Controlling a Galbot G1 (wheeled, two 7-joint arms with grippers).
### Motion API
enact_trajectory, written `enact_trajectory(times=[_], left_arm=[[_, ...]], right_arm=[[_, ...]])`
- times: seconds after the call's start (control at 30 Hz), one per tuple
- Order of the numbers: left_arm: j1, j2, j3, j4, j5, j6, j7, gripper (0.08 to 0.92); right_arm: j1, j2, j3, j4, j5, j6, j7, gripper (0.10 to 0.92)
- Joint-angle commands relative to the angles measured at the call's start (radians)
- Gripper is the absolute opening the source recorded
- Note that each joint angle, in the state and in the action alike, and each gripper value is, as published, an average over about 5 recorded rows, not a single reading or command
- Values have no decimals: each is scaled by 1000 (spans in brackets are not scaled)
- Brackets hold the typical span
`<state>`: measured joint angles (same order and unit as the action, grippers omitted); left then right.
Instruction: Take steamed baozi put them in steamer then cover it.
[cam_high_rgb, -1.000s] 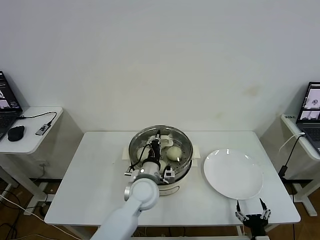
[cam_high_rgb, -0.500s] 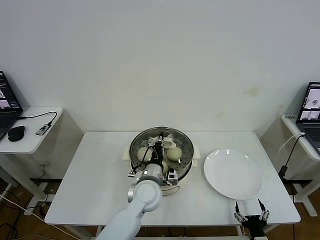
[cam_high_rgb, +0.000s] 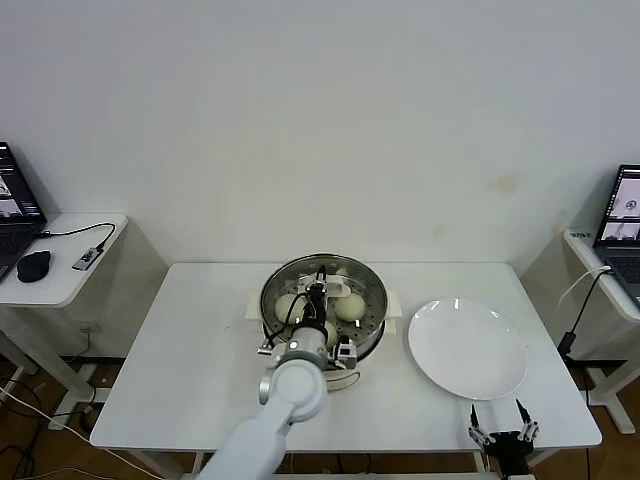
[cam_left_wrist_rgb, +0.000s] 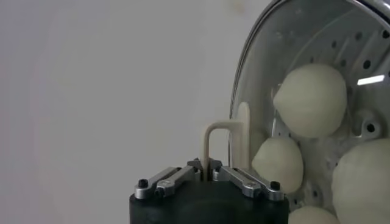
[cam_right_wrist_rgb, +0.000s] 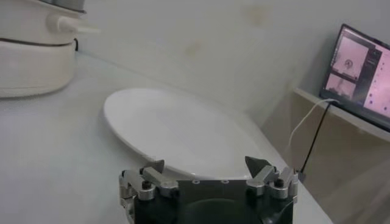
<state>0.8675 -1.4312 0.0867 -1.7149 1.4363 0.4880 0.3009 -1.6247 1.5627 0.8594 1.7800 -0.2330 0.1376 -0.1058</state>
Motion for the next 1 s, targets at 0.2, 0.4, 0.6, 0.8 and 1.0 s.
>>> enact_trajectory(times=[0.2, 0.4, 0.6, 0.8, 1.0], left_arm=[[35, 13, -7, -75, -7, 2, 3, 270], [118, 60, -24, -208, -22, -2, -7, 443], [267, 161, -72, -425, -99, -19, -31, 616], [491, 318, -221, -651, -421, -84, -210, 780], [757, 342, -529, -586, -1193, -506, -554, 822]], right_arm=[[1, 4, -4, -1, -8, -1, -2, 823], [0, 6, -6, -2, -15, -1, -2, 823], [-7, 7, -7, 1, -20, 1, -1, 823], [-15, -4, -21, 3, 0, 37, 6, 823], [-33, -28, -54, 23, 61, 93, 16, 823]])
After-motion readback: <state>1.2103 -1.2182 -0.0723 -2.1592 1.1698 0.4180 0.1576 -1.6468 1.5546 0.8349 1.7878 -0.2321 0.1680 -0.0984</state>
